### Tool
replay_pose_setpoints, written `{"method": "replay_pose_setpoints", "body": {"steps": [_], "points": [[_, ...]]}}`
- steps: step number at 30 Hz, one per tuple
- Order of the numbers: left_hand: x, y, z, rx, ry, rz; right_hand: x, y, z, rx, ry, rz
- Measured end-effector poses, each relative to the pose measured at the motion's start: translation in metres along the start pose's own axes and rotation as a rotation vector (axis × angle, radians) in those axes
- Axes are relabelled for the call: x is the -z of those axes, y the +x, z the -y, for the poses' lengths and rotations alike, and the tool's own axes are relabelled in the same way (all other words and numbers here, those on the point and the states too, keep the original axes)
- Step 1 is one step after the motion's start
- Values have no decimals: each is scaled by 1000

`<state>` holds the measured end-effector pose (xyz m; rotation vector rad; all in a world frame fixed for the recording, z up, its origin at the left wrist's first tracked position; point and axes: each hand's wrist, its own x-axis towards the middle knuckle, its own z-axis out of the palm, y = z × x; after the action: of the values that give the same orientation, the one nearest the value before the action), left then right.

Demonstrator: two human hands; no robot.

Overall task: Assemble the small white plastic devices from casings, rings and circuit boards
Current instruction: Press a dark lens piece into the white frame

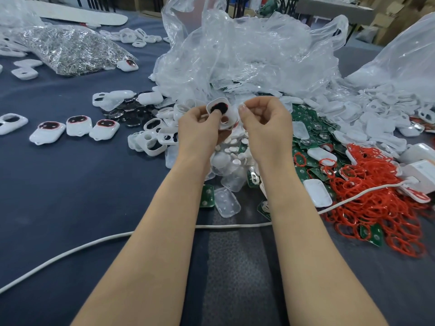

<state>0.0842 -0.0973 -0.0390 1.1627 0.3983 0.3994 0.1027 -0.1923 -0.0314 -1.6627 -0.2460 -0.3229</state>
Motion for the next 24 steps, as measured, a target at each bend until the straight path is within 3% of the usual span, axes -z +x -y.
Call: {"method": "replay_pose_setpoints", "body": {"steps": [8,15,24], "points": [[0,0,-1,-3,10,4,0,-2,1,47,-117,36],[1,0,2,-126,135,7,-6,-4,-4,78,-365,96],[0,2,4,-181,214,14,-11,-8,-8,152,-336,28]]}}
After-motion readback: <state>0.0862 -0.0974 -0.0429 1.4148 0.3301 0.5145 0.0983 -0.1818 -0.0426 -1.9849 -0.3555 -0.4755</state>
